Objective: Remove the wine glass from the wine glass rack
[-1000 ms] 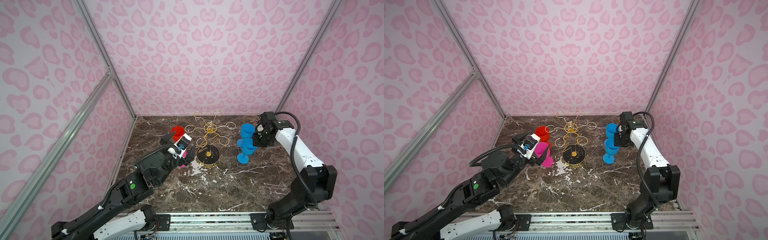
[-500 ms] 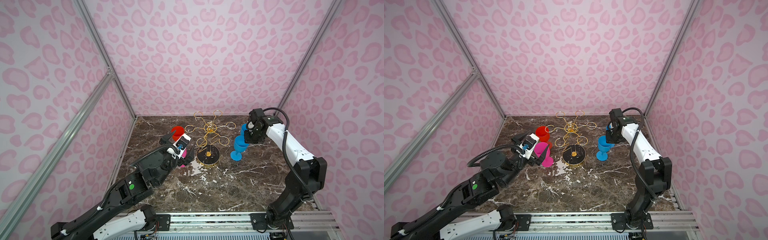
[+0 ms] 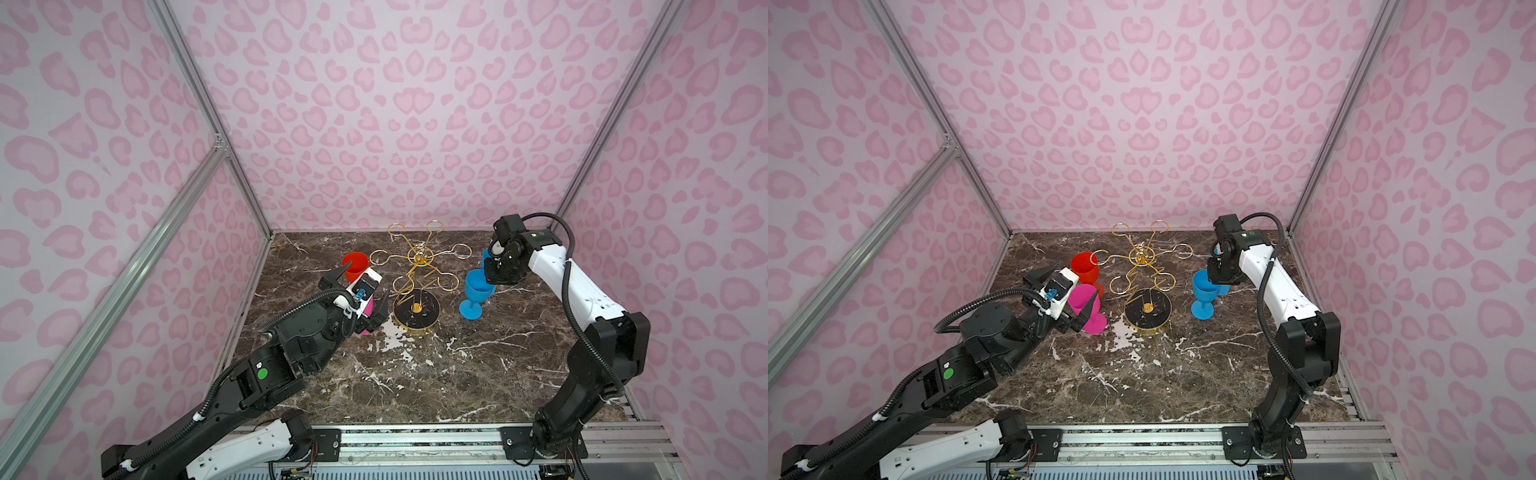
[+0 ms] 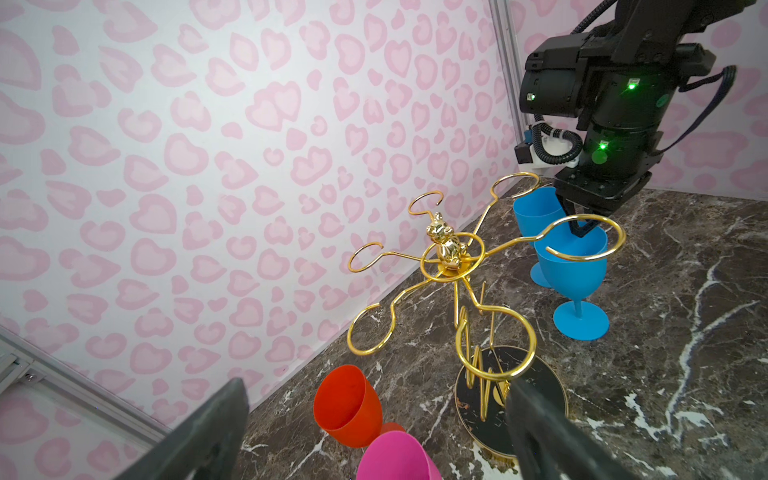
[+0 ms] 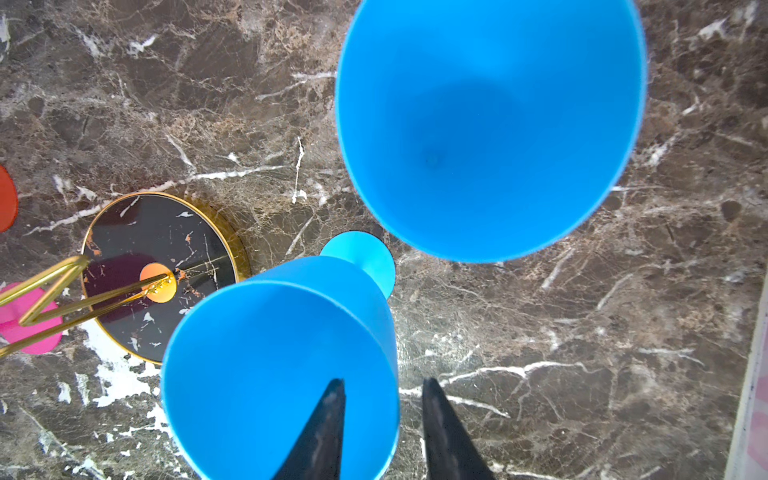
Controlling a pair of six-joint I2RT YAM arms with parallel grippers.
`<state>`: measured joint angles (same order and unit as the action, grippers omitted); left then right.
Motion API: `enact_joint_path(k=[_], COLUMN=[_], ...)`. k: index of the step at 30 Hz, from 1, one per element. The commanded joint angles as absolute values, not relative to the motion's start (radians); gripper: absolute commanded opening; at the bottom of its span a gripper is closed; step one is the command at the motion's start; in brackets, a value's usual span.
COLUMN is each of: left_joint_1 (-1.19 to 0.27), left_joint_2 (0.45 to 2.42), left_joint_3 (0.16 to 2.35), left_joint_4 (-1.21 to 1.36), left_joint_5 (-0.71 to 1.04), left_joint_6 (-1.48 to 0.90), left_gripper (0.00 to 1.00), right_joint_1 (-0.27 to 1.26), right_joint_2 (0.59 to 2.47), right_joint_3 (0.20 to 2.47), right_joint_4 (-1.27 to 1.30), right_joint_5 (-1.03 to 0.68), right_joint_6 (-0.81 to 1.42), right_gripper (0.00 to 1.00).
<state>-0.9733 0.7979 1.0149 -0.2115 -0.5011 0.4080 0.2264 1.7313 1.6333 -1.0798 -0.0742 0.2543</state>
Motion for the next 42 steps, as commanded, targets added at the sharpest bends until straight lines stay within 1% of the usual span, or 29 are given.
enact_joint_path(k=[1, 4, 5, 6, 9, 10, 11, 13, 15, 18, 22, 24, 26, 29, 32, 34, 36, 38, 39, 41, 42], left_joint_1=[-0.973, -0.973, -0.973, -0.973, -0.973, -0.973, -0.973, -0.967, -0.941, -0.85, -0.63, -0.507, -0.371, -0.19, -0.066, -0.035, -0.015, -0.002, -0.001, 0.0, 0.003], left_joint_2=[0.793, 0.79, 0.789, 0.789, 0.783, 0.778, 0.771, 0.747, 0.716, 0.662, 0.583, 0.566, 0.575, 0.642, 0.772, 0.901, 1.063, 1.225, 1.269, 1.323, 1.349], left_joint_3=[1.027, 1.024, 1.022, 1.02, 1.012, 1.004, 0.995, 0.961, 0.923, 0.863, 0.734, 0.644, 0.557, 0.405, 0.3, 0.29, 0.324, 0.369, 0.423, 0.395, 0.396], left_joint_4=[-0.199, -0.197, -0.195, -0.193, -0.183, -0.173, -0.159, -0.117, -0.094, -0.094, -0.062, -0.023, 0.0, 0.092, 0.286, 0.407, 0.453, 0.492, 0.466, 0.678, 0.728], left_joint_5=[-0.498, -0.5, -0.502, -0.506, -0.547, -0.573, -0.6, -0.65, -0.659, -0.672, -0.658, -0.675, -0.661, -0.511, -0.357, -0.32, -0.308, -0.299, -0.288, -0.274, -0.279], left_joint_6=[0.4, 0.398, 0.398, 0.397, 0.398, 0.397, 0.397, 0.403, 0.398, 0.327, 0.19, 0.112, 0.003, -0.094, -0.169, -0.168, -0.155, -0.158, -0.149, -0.141, -0.137], left_gripper=[0.98, 0.98, 0.98, 0.98, 0.98, 0.98, 0.98, 0.98, 0.98, 0.98, 0.98, 0.98, 0.97, 0.97, 0.97, 0.97, 0.97, 0.97, 0.97, 0.97, 0.97], right_joint_1=[0.227, 0.227, 0.226, 0.221, 0.195, 0.181, 0.169, 0.137, 0.111, 0.097, 0.088, 0.08, 0.064, 0.05, 0.048, 0.043, 0.04, 0.03, 0.021, 0.01, 0.012], right_joint_2=[1.721, 1.704, 1.698, 1.688, 1.635, 1.607, 1.577, 1.49, 1.372, 1.143, 0.847, 0.76, 0.722, 0.765, 0.895, 1.021, 1.112, 1.221, 1.263, 1.341, 1.373], right_joint_3=[1.646, 1.67, 1.68, 1.695, 1.722, 1.722, 1.714, 1.656, 1.539, 1.208, 0.755, 0.583, 0.461, 0.306, 0.207, 0.182, 0.264, 0.284, 0.318, 0.354, 0.368], right_joint_4=[-1.088, -1.104, -1.112, -1.122, -1.141, -1.138, -1.128, -1.061, -0.94, -0.637, -0.183, -0.026, 0.069, 0.244, 0.44, 0.566, 0.526, 0.652, 0.655, 0.711, 0.74], right_joint_5=[-0.084, -0.073, -0.065, -0.055, -0.033, -0.024, -0.016, 0.001, 0.032, 0.13, 0.174, 0.225, 0.229, 0.233, 0.271, 0.283, 0.31, 0.322, 0.301, 0.263, 0.25], right_joint_6=[0.265, 0.265, 0.263, 0.262, 0.256, 0.257, 0.255, 0.251, 0.235, 0.216, 0.131, 0.12, 0.103, 0.1, 0.118, 0.127, 0.134, 0.115, 0.108, 0.096, 0.091], right_gripper=[0.45, 0.53, 0.57, 0.63, 0.71, 0.88, 0.99, 0.99, 0.99, 0.99, 0.99, 0.99, 0.99, 0.99, 0.99, 1.0, 1.0, 1.0, 1.0, 1.0, 1.0])
